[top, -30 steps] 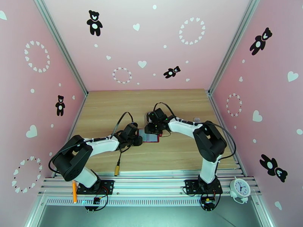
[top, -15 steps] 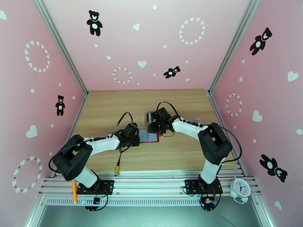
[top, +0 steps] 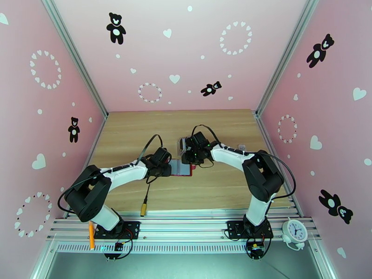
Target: Put the credit cards into the card holder
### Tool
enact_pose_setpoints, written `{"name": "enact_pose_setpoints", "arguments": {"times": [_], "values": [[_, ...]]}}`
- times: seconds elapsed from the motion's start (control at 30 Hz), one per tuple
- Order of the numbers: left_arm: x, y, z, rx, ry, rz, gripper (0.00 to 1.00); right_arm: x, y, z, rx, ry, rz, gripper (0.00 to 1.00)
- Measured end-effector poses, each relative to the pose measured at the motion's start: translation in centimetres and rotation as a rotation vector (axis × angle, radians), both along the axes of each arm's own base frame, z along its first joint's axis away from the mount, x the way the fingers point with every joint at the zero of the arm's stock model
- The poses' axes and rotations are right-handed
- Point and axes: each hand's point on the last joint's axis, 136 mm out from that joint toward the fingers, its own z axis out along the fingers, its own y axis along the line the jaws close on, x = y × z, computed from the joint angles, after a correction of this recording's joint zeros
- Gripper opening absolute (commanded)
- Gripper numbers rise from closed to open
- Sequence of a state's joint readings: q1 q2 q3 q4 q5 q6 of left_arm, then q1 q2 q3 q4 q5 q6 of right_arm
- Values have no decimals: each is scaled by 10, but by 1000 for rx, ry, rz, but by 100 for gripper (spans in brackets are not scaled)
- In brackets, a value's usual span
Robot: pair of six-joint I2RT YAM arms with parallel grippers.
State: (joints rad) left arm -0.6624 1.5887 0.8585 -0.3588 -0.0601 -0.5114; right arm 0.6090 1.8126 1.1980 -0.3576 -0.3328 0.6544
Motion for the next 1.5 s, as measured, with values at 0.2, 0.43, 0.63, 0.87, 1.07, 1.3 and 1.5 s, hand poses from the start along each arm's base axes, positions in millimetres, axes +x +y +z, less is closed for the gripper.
{"name": "enact_pose_setpoints", "arguments": {"times": [0.2,0.43,0.63,0.87,1.07,1.3,1.5], "values": [[15,-7,17,-59,-19,-1,44,22,-7,28,-7,-56,-9,44],[62,-11,39,-138,-67,40,45,41,-30,58,-29,-127,-30,46],[99,-30,53,-191,-119,49,46,51,-56,57,-75,-138,-58,48],[139,-46,49,-225,-148,59,47,67,-90,54,-140,-155,-125,48],[143,-49,32,-236,-122,52,48,84,-96,74,-175,-218,-146,48],[143,-60,31,-284,-114,19,48,104,-93,69,-220,-220,-149,49],[142,-65,26,-307,-104,1,48,113,-89,63,-268,-212,-132,49]]}}
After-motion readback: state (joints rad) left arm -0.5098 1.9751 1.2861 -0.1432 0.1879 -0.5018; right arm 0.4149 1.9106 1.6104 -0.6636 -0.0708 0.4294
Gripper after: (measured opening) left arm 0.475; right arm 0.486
